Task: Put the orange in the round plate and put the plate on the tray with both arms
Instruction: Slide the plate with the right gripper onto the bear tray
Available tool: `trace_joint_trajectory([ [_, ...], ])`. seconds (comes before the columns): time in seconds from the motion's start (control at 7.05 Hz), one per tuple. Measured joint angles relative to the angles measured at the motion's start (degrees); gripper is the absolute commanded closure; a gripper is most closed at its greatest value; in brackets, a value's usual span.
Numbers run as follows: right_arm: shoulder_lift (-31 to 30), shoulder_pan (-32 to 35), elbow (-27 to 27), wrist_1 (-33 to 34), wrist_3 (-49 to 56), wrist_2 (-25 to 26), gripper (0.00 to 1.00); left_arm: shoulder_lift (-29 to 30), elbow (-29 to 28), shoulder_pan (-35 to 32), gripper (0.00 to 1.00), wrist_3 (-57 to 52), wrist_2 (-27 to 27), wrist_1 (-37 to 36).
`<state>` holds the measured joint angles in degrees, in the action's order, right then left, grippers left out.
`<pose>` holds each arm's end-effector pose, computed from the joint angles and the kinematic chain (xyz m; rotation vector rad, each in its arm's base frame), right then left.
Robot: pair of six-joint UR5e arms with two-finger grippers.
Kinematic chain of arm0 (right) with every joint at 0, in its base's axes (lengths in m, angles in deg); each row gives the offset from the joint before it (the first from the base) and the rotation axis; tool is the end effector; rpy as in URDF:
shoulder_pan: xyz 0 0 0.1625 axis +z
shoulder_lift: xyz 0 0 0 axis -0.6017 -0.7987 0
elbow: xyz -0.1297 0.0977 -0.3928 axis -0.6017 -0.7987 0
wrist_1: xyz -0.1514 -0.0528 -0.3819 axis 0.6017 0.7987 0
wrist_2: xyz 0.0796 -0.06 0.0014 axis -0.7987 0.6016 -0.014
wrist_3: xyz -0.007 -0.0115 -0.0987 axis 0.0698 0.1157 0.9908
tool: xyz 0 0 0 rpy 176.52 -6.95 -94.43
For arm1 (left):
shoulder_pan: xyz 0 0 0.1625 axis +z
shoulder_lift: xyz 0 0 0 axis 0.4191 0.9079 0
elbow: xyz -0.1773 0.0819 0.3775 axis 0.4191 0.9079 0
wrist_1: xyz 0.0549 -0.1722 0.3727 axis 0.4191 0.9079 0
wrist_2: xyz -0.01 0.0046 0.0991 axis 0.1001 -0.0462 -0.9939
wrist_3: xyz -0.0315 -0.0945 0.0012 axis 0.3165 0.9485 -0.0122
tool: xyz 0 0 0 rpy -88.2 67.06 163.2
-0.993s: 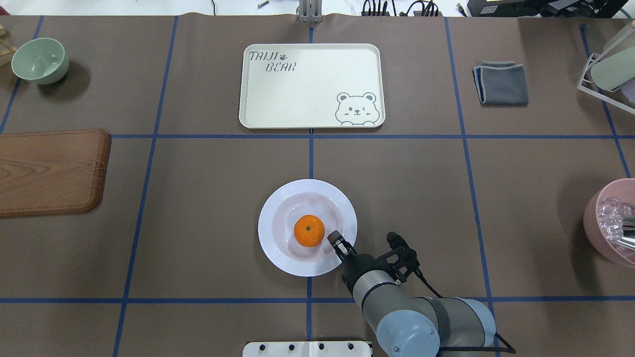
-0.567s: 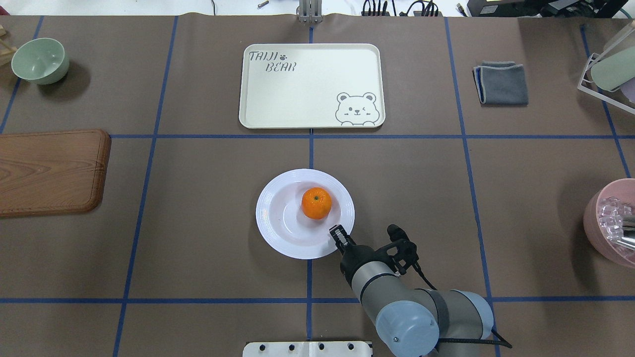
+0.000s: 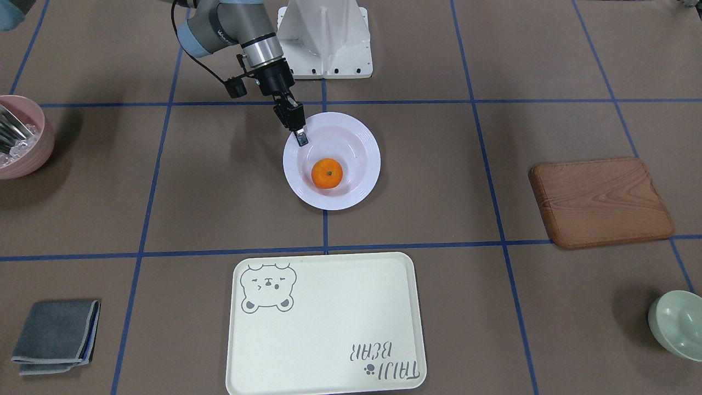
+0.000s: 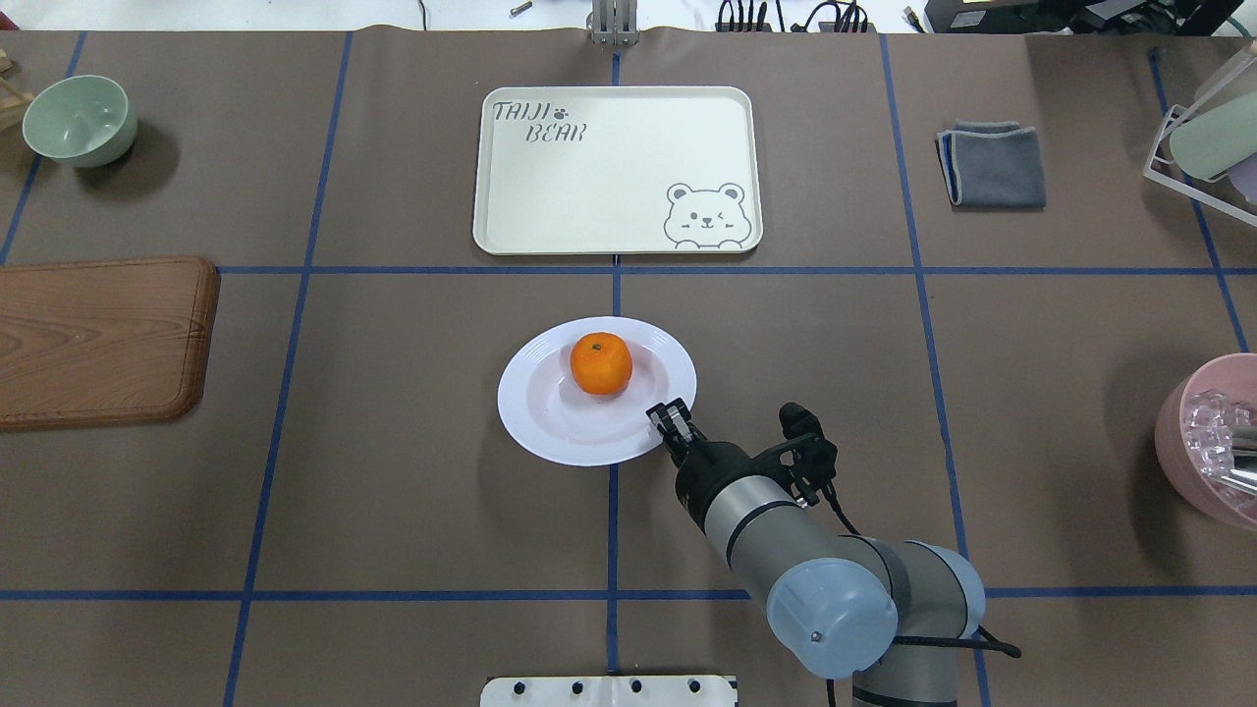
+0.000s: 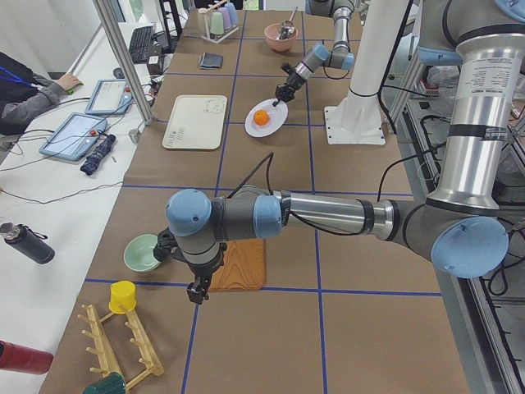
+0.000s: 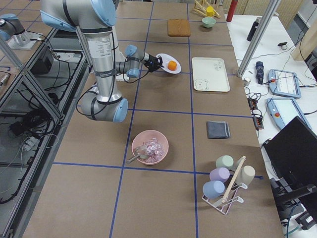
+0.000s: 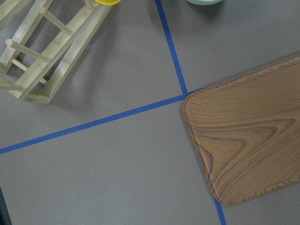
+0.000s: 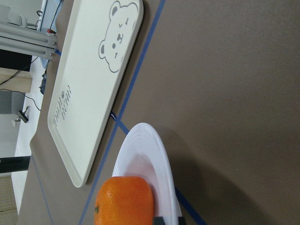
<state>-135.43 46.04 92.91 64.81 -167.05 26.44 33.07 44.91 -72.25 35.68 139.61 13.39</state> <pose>-0.5540 -0.2799 0.2630 0.1142 -1.4264 1.1634 -0.1289 -0.5134 0.6246 0.1300 0.7500 0.2674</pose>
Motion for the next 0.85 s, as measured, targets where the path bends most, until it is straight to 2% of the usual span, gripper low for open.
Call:
trace_joint_trajectory([
  [0.43, 1.25, 2.21, 0.47, -0.13, -0.32, 5.14, 1.0, 0.03, 0.04, 0.0, 0.01, 0.21, 0.0, 0.0],
  [0.85, 5.79, 9.4, -1.45, 0.36, -0.58, 5.63, 1.0, -1.21, 1.51, -0.13, 0.01, 0.46, 0.0, -0.04],
])
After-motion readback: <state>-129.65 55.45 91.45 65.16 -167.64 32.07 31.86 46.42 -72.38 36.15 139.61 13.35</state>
